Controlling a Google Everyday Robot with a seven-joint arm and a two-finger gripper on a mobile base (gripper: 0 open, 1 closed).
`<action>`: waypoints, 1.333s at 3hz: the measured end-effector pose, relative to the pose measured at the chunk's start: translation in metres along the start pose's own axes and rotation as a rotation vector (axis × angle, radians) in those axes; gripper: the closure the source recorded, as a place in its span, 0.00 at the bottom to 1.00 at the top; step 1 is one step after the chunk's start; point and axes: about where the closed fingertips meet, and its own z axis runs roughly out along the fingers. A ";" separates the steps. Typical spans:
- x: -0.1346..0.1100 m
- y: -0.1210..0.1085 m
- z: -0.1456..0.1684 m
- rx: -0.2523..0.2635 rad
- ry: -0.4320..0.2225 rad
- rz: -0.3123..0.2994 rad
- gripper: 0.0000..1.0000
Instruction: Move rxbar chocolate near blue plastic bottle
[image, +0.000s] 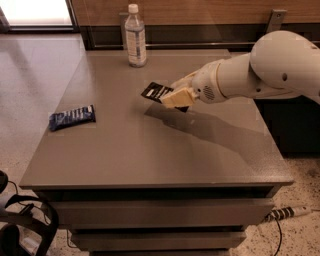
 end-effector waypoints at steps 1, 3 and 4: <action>-0.012 -0.058 0.005 -0.044 -0.067 -0.046 1.00; -0.006 -0.119 0.054 -0.164 -0.032 -0.089 1.00; -0.027 -0.146 0.063 -0.110 0.055 -0.093 1.00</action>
Offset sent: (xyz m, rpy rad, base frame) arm 0.1724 -0.0556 0.0492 0.0961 -0.1451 0.1871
